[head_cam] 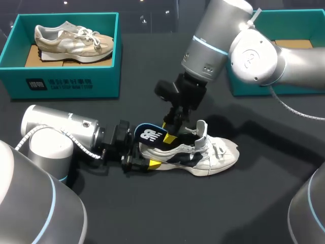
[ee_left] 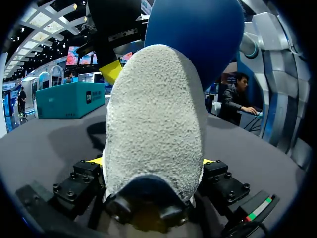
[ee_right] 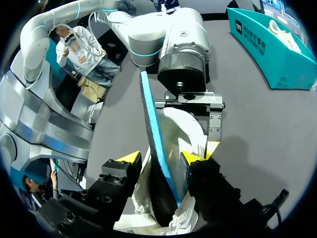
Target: Take the shoe out of the shoebox, open the shoe tongue, remove and reinsert the insole, then place the shoe into the shoebox
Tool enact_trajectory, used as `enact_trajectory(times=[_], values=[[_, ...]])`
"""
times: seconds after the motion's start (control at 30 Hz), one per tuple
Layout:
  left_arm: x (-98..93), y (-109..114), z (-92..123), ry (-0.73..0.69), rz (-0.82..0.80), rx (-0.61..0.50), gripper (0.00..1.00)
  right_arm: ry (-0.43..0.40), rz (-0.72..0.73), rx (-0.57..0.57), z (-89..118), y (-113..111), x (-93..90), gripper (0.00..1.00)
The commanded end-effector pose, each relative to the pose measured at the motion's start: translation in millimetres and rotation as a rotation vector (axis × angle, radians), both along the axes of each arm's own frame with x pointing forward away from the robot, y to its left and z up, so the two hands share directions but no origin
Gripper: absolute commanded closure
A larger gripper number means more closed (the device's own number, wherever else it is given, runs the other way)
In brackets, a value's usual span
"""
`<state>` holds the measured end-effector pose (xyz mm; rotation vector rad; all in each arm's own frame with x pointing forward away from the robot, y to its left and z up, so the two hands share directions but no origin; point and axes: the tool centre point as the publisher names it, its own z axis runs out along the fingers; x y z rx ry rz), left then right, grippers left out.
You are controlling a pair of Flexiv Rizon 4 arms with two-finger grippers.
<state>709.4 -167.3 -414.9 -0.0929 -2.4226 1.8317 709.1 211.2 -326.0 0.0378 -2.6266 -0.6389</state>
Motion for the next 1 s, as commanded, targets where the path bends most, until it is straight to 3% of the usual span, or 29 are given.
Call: enact_trajectory(times=[0.03,0.7,0.77,0.83,0.87,1.0], values=[[0.2,-1.6,-0.7,0.000,0.000,0.002,1.00,0.000,-0.020,-0.001,-2.5,2.6,-2.9,0.53],[0.2,-1.6,-0.7,0.000,0.000,0.002,1.00,-0.004,-0.079,0.037,-3.0,19.0,-12.1,0.67],[0.2,-1.6,-0.7,0.000,0.000,0.002,1.00,-0.004,-0.082,0.041,-3.1,21.0,-11.9,0.74],[0.2,-1.6,-0.7,0.000,0.000,0.002,1.00,-0.004,-0.084,0.042,-3.2,22.3,-11.9,0.95],[0.2,-1.6,-0.7,0.000,0.000,0.002,1.00,-0.005,-0.085,0.043,-3.4,22.7,-12.0,1.00],[0.2,-1.6,-0.7,0.000,0.000,0.002,1.00,-0.014,-0.097,0.057,-4.8,24.1,-12.6,1.00]])
